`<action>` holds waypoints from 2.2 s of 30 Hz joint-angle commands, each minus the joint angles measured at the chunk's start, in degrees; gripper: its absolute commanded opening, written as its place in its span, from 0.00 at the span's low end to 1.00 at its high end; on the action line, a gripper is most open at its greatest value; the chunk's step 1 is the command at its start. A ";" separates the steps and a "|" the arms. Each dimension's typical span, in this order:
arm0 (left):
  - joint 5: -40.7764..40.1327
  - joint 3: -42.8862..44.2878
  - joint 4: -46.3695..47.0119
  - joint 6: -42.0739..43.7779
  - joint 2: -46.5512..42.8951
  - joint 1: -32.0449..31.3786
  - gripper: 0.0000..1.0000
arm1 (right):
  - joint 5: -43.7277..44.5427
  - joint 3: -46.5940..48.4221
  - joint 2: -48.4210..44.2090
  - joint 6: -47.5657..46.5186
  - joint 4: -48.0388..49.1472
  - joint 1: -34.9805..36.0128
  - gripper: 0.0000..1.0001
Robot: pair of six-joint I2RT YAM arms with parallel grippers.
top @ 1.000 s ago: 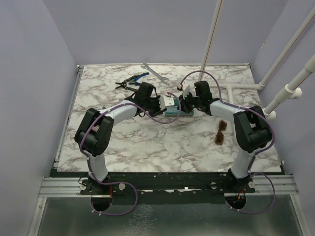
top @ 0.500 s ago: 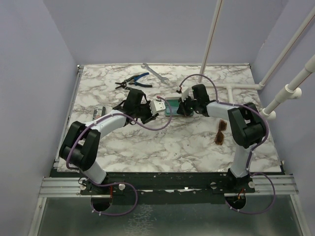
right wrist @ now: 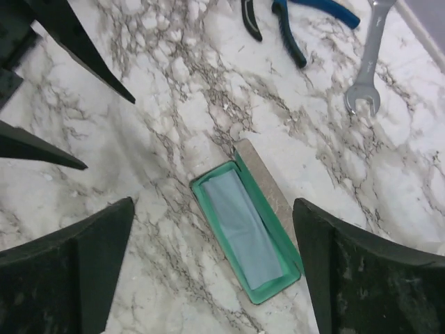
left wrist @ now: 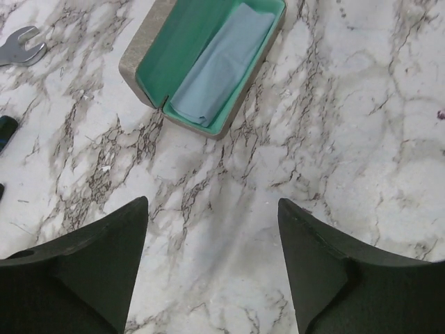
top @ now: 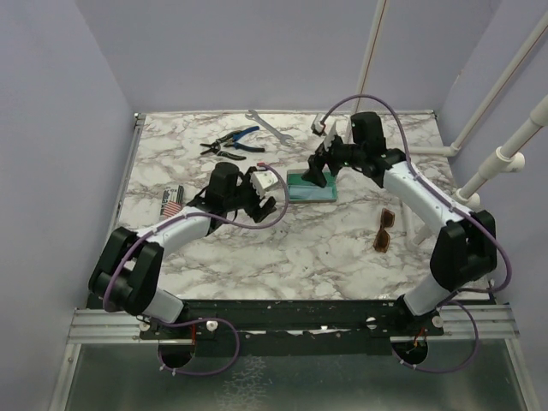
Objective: Organize the sunglasses
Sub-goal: Move the sunglasses to the center of the board.
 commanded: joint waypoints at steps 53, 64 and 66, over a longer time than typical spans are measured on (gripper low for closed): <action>-22.95 -15.97 18.67 -37.27 -16.47 0.77 0.84 | 35.03 -20.26 0.45 61.86 -28.88 -17.03 0.54; -22.48 -15.63 20.03 -33.34 -15.94 0.77 0.82 | 22.02 -19.74 0.43 78.76 -22.58 -12.09 0.46; -22.54 -15.55 20.03 -33.39 -15.79 0.77 0.82 | 21.83 -18.58 1.58 81.65 -21.84 -11.24 0.46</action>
